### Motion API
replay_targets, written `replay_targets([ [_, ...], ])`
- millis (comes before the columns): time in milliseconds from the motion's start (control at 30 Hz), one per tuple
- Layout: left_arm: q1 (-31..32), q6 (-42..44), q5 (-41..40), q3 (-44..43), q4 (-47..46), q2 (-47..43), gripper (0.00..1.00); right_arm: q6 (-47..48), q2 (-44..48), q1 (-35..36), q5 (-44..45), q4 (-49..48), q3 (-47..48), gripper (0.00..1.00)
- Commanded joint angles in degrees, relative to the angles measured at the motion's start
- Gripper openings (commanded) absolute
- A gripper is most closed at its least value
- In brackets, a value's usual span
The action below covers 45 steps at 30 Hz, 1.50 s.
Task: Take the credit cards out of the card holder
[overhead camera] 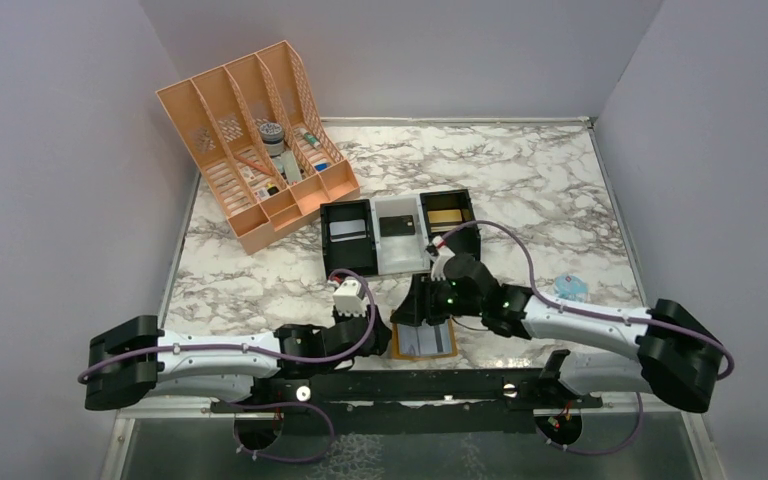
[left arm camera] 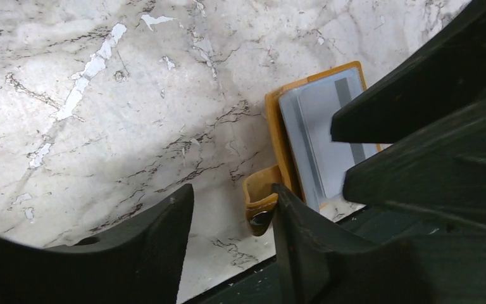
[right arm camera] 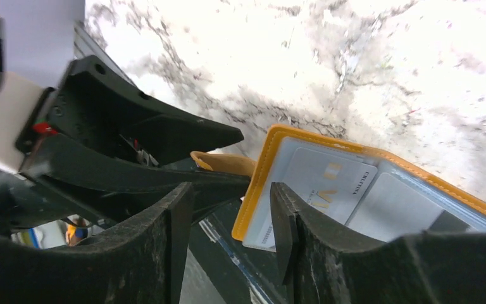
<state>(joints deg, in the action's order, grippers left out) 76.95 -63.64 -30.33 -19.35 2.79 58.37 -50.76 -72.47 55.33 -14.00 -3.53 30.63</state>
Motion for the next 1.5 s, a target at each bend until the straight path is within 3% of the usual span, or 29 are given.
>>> replay_targets([
  [0,0.1,0.4,-1.4,-1.0,1.9,-2.7,0.52,0.6,6.7,0.3,10.6,6.8,-1.2,0.47],
  [133,0.1,1.7,-0.4,-2.6,2.6,-3.9,0.56,0.4,8.4,0.4,9.8,5.2,-4.0,0.36],
  [300,0.2,2.5,0.5,-4.4,4.2,-5.2,0.58,0.8,4.2,0.3,5.4,1.0,-4.9,0.22],
  [600,0.2,4.6,3.2,-6.5,4.8,-8.0,0.59,2.2,-2.9,0.4,3.0,-0.1,-2.5,0.19],
  [967,0.3,9.6,11.4,-9.3,-6.1,1.8,0.24,1.9,3.7,0.3,12.8,8.6,-2.5,0.20],
  [1200,0.3,8.7,9.6,-8.2,-7.3,6.4,0.19,0.0,7.9,0.4,16.5,10.9,-4.3,0.20],
  [1467,0.3,6.3,6.1,-7.0,-3.6,10.4,0.14,0.1,6.3,0.3,8.9,5.7,-5.4,0.22],
])
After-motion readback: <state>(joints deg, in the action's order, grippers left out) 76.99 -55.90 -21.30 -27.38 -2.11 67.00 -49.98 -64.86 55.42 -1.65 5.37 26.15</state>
